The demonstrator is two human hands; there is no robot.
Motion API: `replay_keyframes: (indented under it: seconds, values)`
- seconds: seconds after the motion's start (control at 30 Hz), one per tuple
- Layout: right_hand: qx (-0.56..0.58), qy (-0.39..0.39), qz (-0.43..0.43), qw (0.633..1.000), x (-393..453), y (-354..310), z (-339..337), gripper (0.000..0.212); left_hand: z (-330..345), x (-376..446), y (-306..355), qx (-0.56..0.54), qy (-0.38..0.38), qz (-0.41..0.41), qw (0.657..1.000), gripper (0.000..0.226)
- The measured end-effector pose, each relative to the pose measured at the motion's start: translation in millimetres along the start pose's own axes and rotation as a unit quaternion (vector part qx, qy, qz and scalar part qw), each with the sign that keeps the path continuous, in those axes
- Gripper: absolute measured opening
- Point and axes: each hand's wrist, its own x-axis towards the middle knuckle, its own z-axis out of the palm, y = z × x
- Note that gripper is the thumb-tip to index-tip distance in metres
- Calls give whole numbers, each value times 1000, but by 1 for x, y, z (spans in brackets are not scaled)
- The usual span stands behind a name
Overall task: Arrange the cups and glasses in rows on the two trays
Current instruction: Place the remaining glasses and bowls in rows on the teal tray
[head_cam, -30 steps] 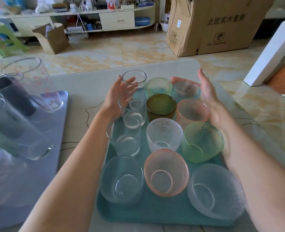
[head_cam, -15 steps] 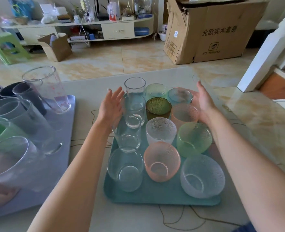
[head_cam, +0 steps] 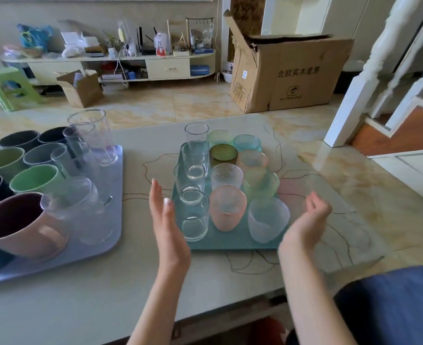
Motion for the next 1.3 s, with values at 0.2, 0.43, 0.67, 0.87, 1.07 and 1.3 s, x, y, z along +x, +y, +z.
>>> replay_keyframes:
  seconds: [0.2, 0.43, 0.67, 0.87, 1.07, 1.3]
  values:
    - [-46, 16, -46, 998, -57, 35, 16, 43, 12, -16, -21, 115, -3, 25, 993, 60]
    - [-34, 25, -69, 997, -50, 40, 31, 41, 8, 5, -25, 161, -6, 36, 986, 55]
    - [-30, -4, -61, 998, -48, 37, 24, 42, 3, 10, -27, 154, -30, 21, 987, 59]
    - [-207, -50, -249, 945, -18, 3, 24, 34, -7, 2, -22, 391, -74, 257, 881, 73]
    - [-579, -383, -447, 564, 16, -38, 59, 32, -3, 11, -31, 549, -151, 410, 713, 45]
    - [-640, -441, -490, 395, 16, -40, 81, 17, 0, 9, -37, 569, -139, 446, 676, 30]
